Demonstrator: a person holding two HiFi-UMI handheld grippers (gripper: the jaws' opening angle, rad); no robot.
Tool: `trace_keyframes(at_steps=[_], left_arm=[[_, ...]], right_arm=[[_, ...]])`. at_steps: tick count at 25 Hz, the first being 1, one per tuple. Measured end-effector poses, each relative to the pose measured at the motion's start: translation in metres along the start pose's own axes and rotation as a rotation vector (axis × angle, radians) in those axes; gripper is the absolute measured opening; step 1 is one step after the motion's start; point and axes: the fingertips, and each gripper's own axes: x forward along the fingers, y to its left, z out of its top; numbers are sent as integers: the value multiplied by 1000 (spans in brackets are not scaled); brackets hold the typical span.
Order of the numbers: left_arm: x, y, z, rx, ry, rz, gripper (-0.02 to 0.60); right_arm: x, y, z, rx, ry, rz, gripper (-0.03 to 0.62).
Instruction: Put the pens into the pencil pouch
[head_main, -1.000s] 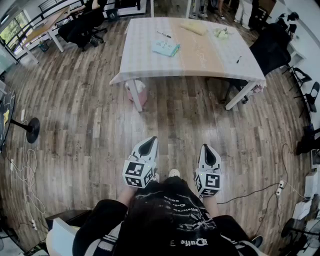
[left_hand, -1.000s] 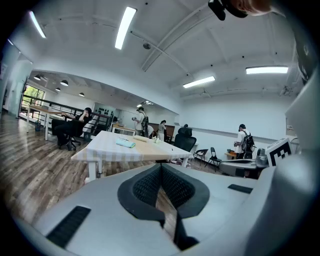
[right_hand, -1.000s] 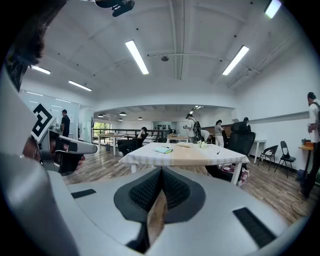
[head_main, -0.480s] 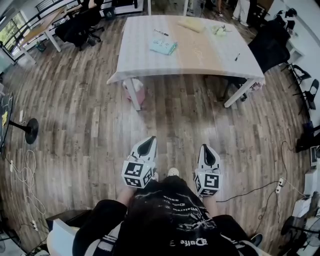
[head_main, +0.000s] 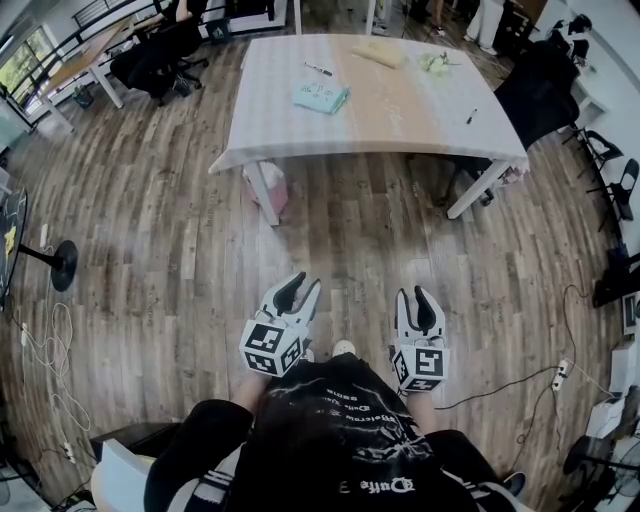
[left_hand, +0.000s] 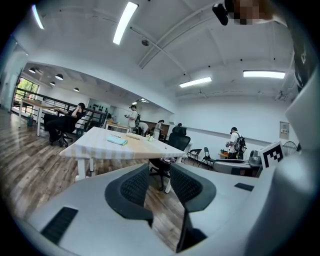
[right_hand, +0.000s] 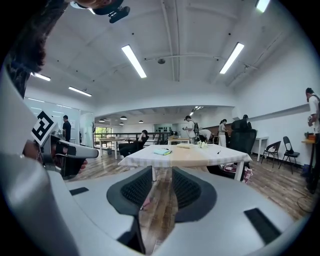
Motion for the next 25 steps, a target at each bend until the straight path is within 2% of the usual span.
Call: trace_keyframes(at_steps=[9, 14, 19, 25], left_arm=[[29, -1, 8, 4, -24, 33, 234], [50, -11, 9, 7, -33, 51, 265], [66, -28, 2, 43, -14, 53, 282], [84, -36, 1, 34, -12, 63, 284]], right_arm=[[8, -45, 1, -5, 12, -9, 230], [13, -72, 2, -9, 14, 4, 275], [17, -94, -5, 1, 15, 11, 285], [22, -113, -11, 10, 24, 9, 288]])
